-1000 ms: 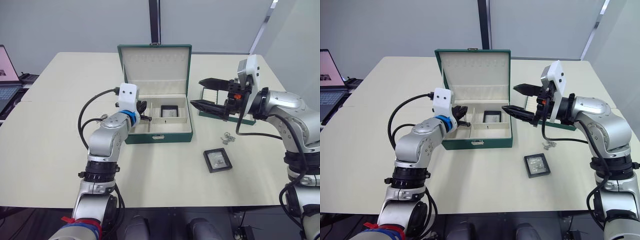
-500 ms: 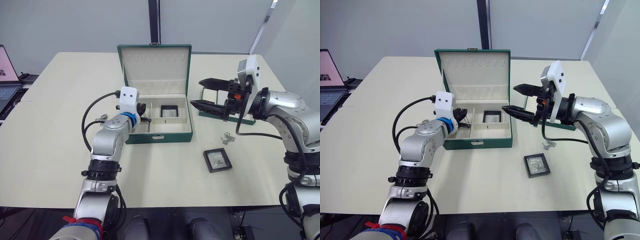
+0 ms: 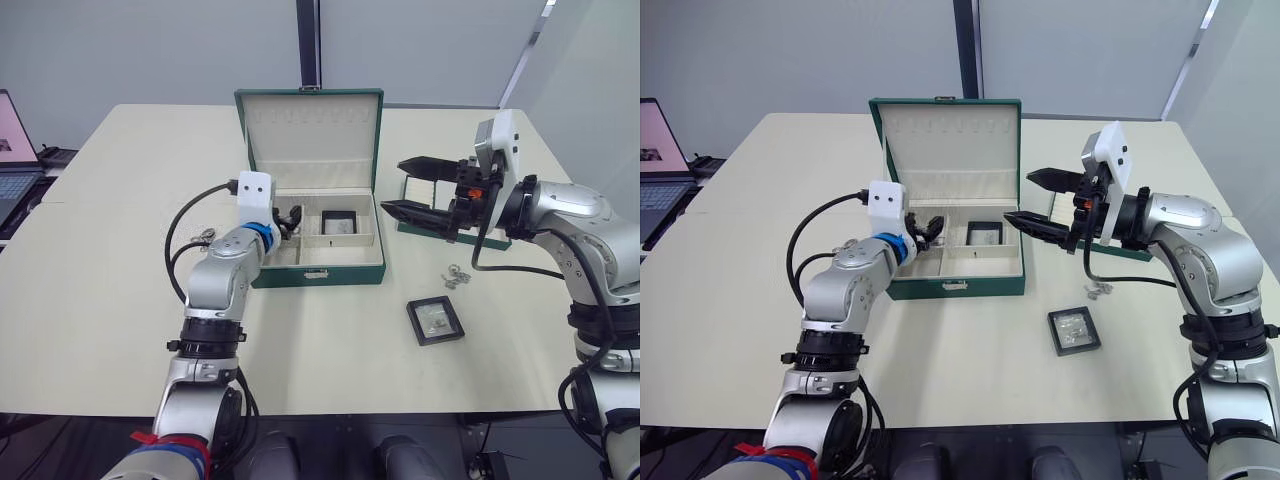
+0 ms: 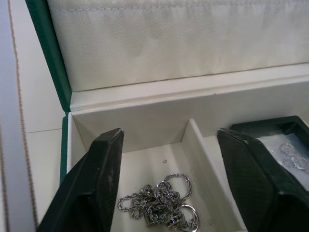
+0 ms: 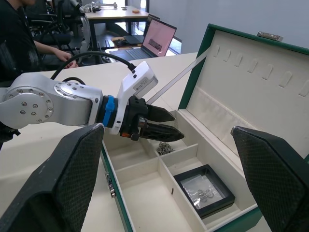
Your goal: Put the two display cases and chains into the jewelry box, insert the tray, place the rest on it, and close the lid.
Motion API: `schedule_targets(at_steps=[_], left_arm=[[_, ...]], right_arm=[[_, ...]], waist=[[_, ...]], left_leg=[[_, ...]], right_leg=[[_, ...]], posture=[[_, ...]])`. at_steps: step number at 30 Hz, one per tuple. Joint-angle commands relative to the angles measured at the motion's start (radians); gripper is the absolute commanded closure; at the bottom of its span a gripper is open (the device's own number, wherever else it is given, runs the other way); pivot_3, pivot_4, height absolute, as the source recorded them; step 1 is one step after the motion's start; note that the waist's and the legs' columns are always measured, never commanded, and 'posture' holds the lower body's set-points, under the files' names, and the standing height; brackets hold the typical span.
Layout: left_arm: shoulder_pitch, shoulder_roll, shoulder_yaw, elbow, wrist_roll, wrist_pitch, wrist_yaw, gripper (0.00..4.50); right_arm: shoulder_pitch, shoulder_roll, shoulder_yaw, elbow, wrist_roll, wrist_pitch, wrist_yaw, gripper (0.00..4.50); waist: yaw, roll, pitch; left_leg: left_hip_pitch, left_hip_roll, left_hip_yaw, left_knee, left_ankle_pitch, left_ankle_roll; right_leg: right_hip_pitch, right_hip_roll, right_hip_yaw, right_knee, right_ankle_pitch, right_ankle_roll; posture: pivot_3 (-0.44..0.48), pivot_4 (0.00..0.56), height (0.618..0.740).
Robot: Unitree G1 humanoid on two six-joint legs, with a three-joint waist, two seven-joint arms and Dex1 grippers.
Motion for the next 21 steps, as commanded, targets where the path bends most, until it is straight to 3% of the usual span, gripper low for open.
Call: schedule_targets(at_steps=[1, 11, 15, 21], left_arm=[[-0.038, -0.024, 0.021, -0.081, -0.043, -0.029, -0.015, 0.13], [-0.040, -0.036, 0.018, -0.188, -0.143, -0.025, -0.112, 0.02], [0.004, 0.025, 0.076, -0.348, -0.277, 0.009, -0.225, 0.02], [0.145, 0.245, 0.266, -0.492, -0.437, 0.087, -0.320, 0.02]], right_arm=[[-0.014, -0.013, -0.022, -0.007, -0.003, -0.024, 0.010, 0.00], [-0.001, -0.030, -0.038, 0.015, -0.009, -0.045, 0.034, 0.00], [0.059, -0.090, -0.086, 0.019, -0.004, -0.048, 0.052, 0.00], [0.216, -0.198, -0.218, 0.051, 0.006, -0.074, 0.087, 0.00]], waist=[[0.000, 0.000, 0.000], [-0.001, 0.000, 0.000], [-0.001, 0.000, 0.000], [-0.007, 0.000, 0.000]], left_leg=[[0.000, 0.000, 0.000, 0.000, 0.000, 0.000], [0.000, 0.000, 0.000, 0.000, 0.000, 0.000], [0.000, 0.000, 0.000, 0.000, 0.000, 0.000], [0.001, 0.000, 0.000, -0.001, 0.000, 0.000]], right_leg=[[0.000, 0.000, 0.000, 0.000, 0.000, 0.000], [0.000, 0.000, 0.000, 0.000, 0.000, 0.000], [0.000, 0.000, 0.000, -0.001, 0.000, 0.000], [0.001, 0.000, 0.001, -0.001, 0.000, 0.000]], posture=[[0.000, 0.150, 0.740], [0.000, 0.150, 0.740], [0.000, 0.150, 0.740], [0.000, 0.150, 0.740]])
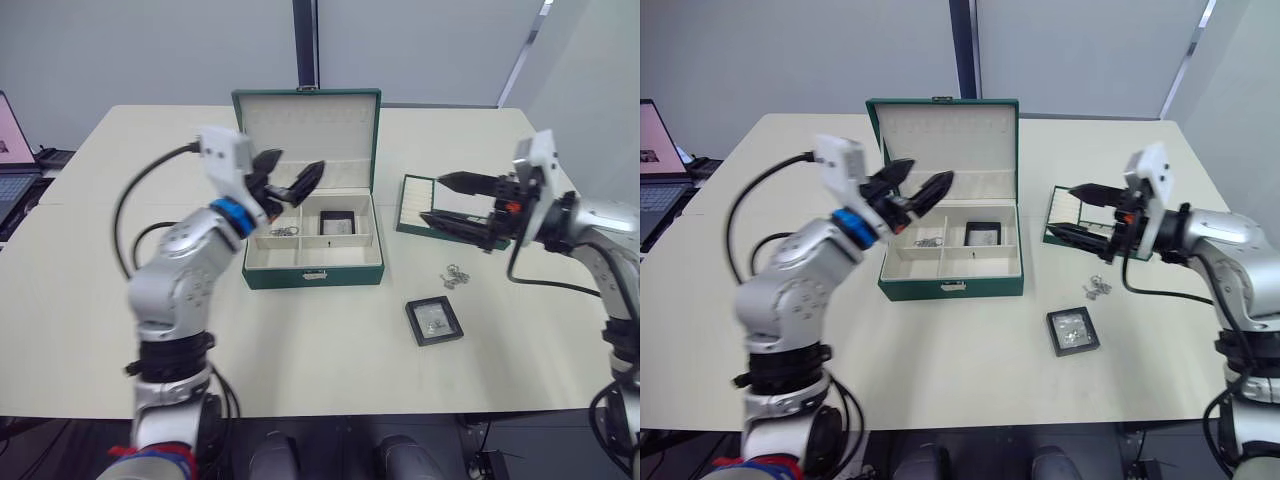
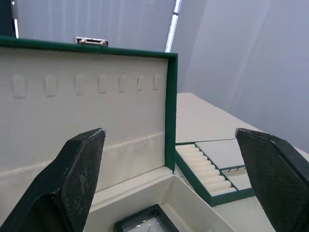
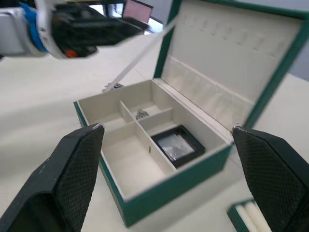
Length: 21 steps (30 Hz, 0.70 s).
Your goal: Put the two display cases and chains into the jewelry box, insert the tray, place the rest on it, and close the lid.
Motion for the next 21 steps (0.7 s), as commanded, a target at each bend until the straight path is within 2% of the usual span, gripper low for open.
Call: schedule_targets(at_steps=[1, 4, 6, 9, 16, 21], left_arm=[[0.074, 0.109, 0.147, -0.075, -0.086, 0.040, -0.032, 0.02], [0.168, 0.186, 0.257, -0.089, -0.129, 0.053, -0.034, 0.02], [0.230, 0.201, 0.332, -0.083, -0.155, 0.047, -0.019, 0.02], [0.311, 0.210, 0.384, -0.070, -0.143, 0.017, 0.000, 0.02], [0.503, 0.103, 0.419, -0.001, 0.040, -0.172, 0.161, 0.02], [0.550, 0.069, 0.439, 0.117, 0.159, -0.321, 0.266, 0.02]], right_arm=[[0.072, -0.059, -0.111, 0.017, 0.004, -0.040, 0.024, 0.00], [0.162, -0.083, -0.176, 0.046, 0.003, -0.059, 0.021, 0.00], [0.228, -0.083, -0.211, 0.064, -0.010, -0.079, 0.004, 0.00], [0.318, -0.065, -0.236, 0.092, -0.053, -0.139, -0.027, 0.00], [0.362, 0.113, -0.311, 0.235, -0.137, -0.387, -0.226, 0.00], [0.350, 0.178, -0.321, 0.331, -0.198, -0.537, -0.332, 0.00]], waist=[[0.000, 0.000, 0.000], [0.001, 0.000, 0.000], [0.002, 0.000, 0.000], [0.003, 0.000, 0.000], [0.000, 0.000, 0.000], [0.000, 0.000, 0.000]], left_leg=[[0.000, 0.000, 0.000, 0.000, 0.000, 0.000], [0.000, 0.000, -0.001, 0.000, 0.000, 0.000], [0.000, 0.000, -0.002, 0.000, 0.000, 0.000], [0.001, -0.001, -0.003, 0.001, 0.000, 0.000], [0.001, -0.001, -0.003, 0.001, 0.000, 0.000], [0.002, -0.001, -0.003, 0.000, 0.000, 0.000]], right_leg=[[0.000, 0.000, 0.000, 0.000, 0.000, 0.000], [0.002, 0.000, -0.001, 0.000, 0.000, 0.000], [0.003, 0.000, -0.001, 0.000, 0.000, 0.000], [0.004, 0.000, -0.002, 0.000, 0.000, 0.000], [0.004, 0.000, -0.001, 0.000, 0.000, 0.000], [0.004, 0.000, -0.001, 0.000, 0.000, 0.000]], posture=[[0.000, 0.150, 0.740], [0.000, 0.150, 0.740], [0.000, 0.150, 0.740], [0.000, 0.150, 0.740], [0.000, 0.150, 0.740], [0.000, 0.150, 0.740]])
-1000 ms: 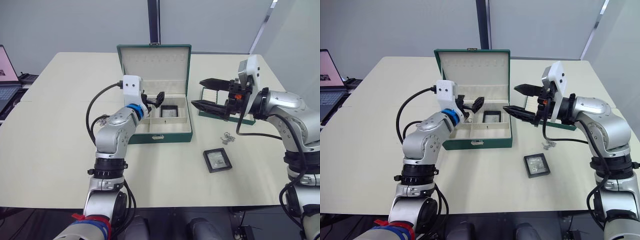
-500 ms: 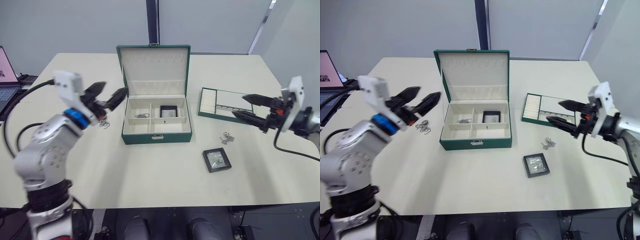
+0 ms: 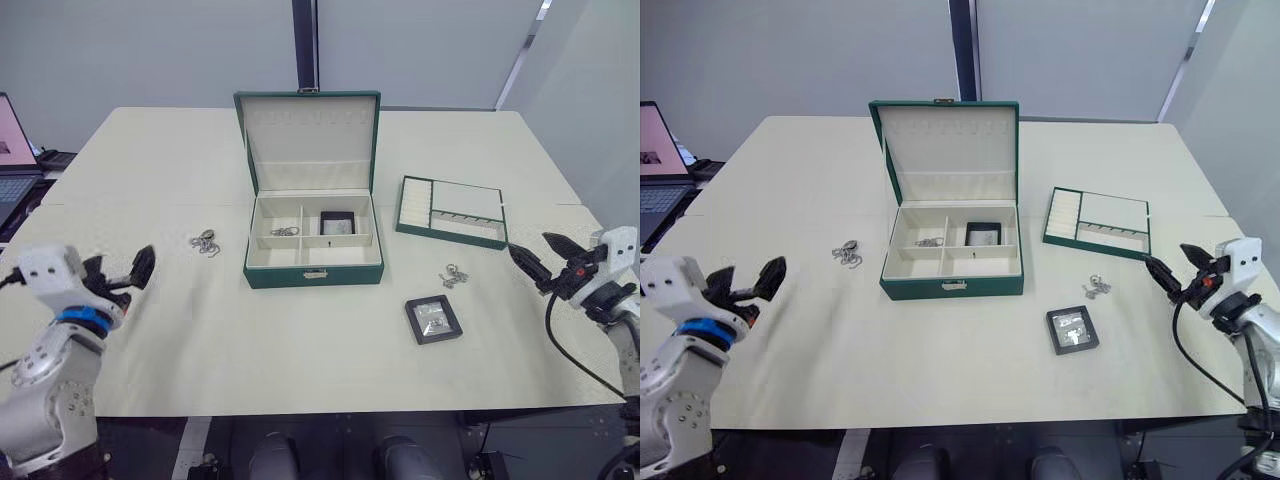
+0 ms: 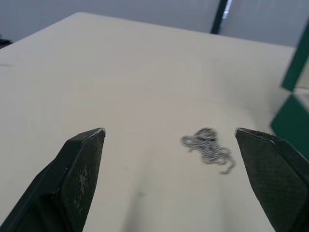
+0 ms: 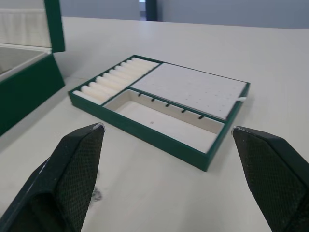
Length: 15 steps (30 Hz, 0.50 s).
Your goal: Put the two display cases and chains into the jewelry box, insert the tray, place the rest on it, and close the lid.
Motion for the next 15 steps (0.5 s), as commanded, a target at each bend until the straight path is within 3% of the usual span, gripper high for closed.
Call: schedule_targets(at_steps=[1, 7, 15], left_arm=[[0.006, 0.005, 0.042, 0.045, 0.073, -0.111, 0.070, 0.02], [0.016, -0.020, 0.053, 0.140, 0.103, -0.172, 0.144, 0.02], [0.005, -0.011, 0.017, 0.174, 0.096, -0.197, 0.107, 0.02]], right_arm=[[-0.020, 0.008, -0.040, 0.032, -0.026, -0.098, -0.057, 0.00], [-0.015, 0.023, -0.021, 0.085, -0.049, -0.175, -0.080, 0.00], [-0.027, 0.020, -0.015, 0.102, -0.044, -0.186, -0.077, 0.00]], waist=[[0.000, 0.000, 0.000], [0.003, 0.000, 0.000], [0.003, 0.000, 0.000]], left_leg=[[0.000, 0.000, 0.000, 0.000, 0.000, 0.000], [0.000, 0.000, 0.001, 0.000, 0.000, 0.000], [0.000, 0.000, 0.001, 0.000, 0.000, 0.000]], right_leg=[[0.000, 0.000, 0.000, 0.000, 0.000, 0.000], [0.000, 0.000, 0.000, 0.000, 0.000, 0.000], [0.000, 0.000, 0.000, 0.000, 0.000, 0.000]], posture=[[0.000, 0.150, 0.740], [0.000, 0.150, 0.740], [0.000, 0.150, 0.740]])
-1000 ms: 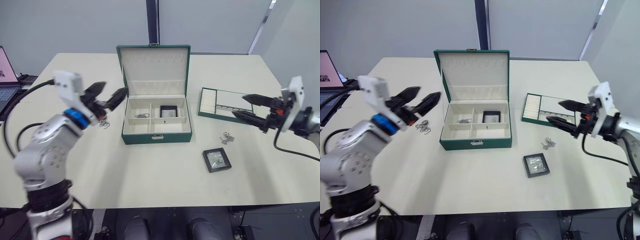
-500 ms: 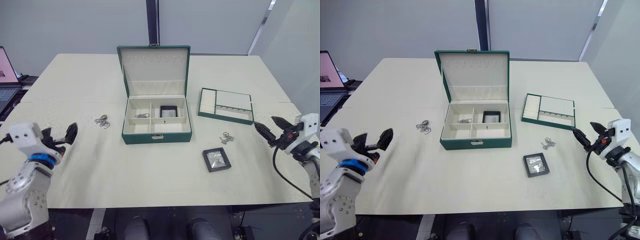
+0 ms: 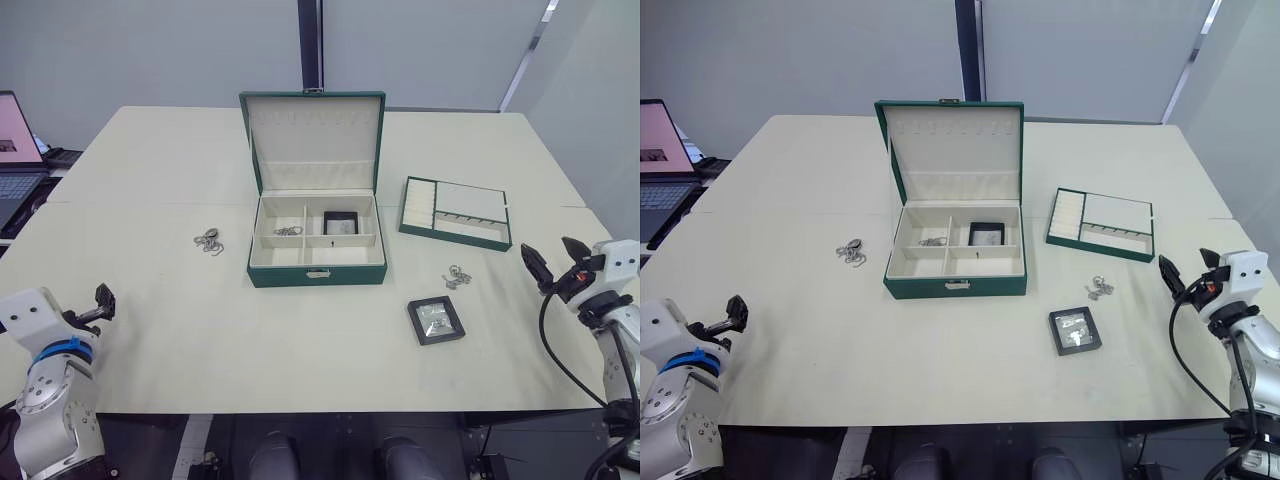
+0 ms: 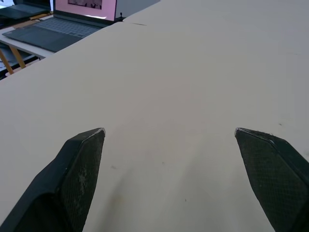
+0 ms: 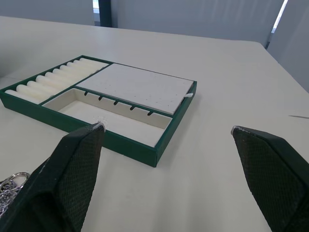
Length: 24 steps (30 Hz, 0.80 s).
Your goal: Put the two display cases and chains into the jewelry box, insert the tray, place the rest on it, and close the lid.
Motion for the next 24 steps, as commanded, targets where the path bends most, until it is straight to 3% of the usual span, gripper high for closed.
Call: schedule_targets(at_steps=[1, 6, 11, 17, 24], left_arm=[[-0.010, 0.024, -0.020, -0.010, -0.005, -0.024, -0.032, 0.02], [-0.015, 0.038, -0.074, -0.045, -0.003, -0.034, -0.091, 0.02], [-0.030, 0.067, -0.157, -0.080, 0.004, -0.032, -0.168, 0.02], [-0.194, 0.063, -0.252, -0.001, 0.009, 0.051, -0.153, 0.02], [-0.299, -0.001, -0.356, 0.074, 0.071, 0.076, -0.089, 0.02]], right_arm=[[-0.016, -0.014, -0.017, -0.012, 0.013, -0.020, 0.001, 0.00], [-0.016, -0.027, -0.005, -0.068, 0.037, 0.016, 0.035, 0.00], [-0.059, -0.080, 0.078, -0.260, 0.134, 0.197, 0.146, 0.00], [-0.244, -0.132, 0.300, -0.565, 0.293, 0.499, 0.264, 0.00], [-0.461, -0.070, 0.473, -0.551, 0.262, 0.552, 0.323, 0.00]], waist=[[0.000, 0.000, 0.000], [0.000, 0.000, 0.000], [-0.002, 0.001, 0.000], [0.000, 0.002, 0.000], [0.001, 0.002, 0.000]], left_leg=[[0.000, 0.000, 0.000, 0.000, 0.000, 0.000], [0.000, 0.000, 0.000, 0.000, 0.000, 0.000], [0.000, 0.000, 0.000, 0.000, 0.000, 0.000], [0.000, 0.001, -0.002, 0.000, 0.000, 0.000], [-0.001, 0.000, -0.002, 0.001, 0.000, 0.000]], right_leg=[[0.000, 0.000, 0.000, 0.000, 0.000, 0.000], [0.000, 0.000, 0.000, 0.000, 0.000, 0.000], [0.000, 0.000, 0.000, 0.001, 0.000, 0.000], [0.000, 0.001, -0.001, 0.001, 0.000, 0.000], [-0.001, 0.001, -0.001, 0.001, 0.000, 0.000]], posture=[[0.000, 0.150, 0.740], [0.000, 0.150, 0.740], [0.000, 0.150, 0.740], [0.000, 0.150, 0.740], [0.000, 0.150, 0.740]])
